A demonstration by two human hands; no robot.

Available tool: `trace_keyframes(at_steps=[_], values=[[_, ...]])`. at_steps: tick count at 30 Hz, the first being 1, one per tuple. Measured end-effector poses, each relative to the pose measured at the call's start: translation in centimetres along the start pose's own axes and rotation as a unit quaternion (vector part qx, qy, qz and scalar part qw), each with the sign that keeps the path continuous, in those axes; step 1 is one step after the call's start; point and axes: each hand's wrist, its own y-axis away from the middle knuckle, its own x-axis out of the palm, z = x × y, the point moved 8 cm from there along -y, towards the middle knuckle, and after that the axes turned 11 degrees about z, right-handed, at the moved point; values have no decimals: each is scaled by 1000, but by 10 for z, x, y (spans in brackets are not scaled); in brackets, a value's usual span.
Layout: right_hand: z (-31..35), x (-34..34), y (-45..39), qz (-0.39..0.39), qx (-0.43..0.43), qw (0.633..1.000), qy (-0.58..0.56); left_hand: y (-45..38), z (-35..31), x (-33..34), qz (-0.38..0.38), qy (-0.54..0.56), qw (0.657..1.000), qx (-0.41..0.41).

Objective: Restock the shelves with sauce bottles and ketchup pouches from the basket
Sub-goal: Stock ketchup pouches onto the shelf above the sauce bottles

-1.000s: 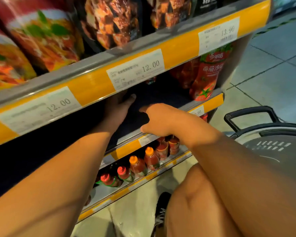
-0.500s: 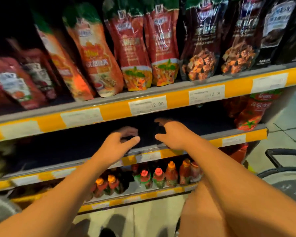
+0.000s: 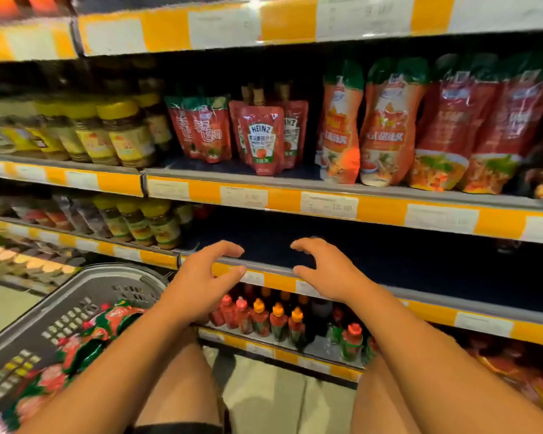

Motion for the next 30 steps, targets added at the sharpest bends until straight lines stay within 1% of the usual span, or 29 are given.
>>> trace_keyframes(at_steps=[3, 5, 7, 9, 12, 15, 17, 19, 21, 25, 28, 30], values=[[28, 18, -16, -12, -34, 999, -4, 29, 47, -31, -72, 39, 996, -33], [46, 34, -27, -1, -57, 998, -3, 51, 79, -52, -110, 51, 991, -64], [67, 49, -40, 9, -80, 997, 2, 79, 111, -73, -150, 63, 982, -100], [95, 62, -52, 4, -99, 995, -20, 112, 141, -91, -191, 80, 968, -139], [157, 91, -72, 1, -141, 988, -68, 163, 176, -114, -230, 98, 949, -194], [232, 137, -89, 48, -193, 977, -72, 213, 206, -130, -254, 134, 929, -233], [278, 172, -98, 88, -212, 971, -72, 243, 221, -138, -271, 146, 918, -252], [314, 210, -105, 142, -202, 966, -76, 269, 234, -145, -287, 146, 908, -269], [337, 253, -111, 208, -171, 960, -76, 290, 251, -148, -294, 139, 899, -292], [342, 332, -124, 311, -81, 944, -81, 321, 287, -143, -298, 137, 877, -350], [325, 366, -130, 327, -45, 941, -80, 333, 307, -129, -285, 140, 866, -386], [312, 373, -141, 319, -30, 946, -53, 341, 327, -115, -285, 172, 846, -417]])
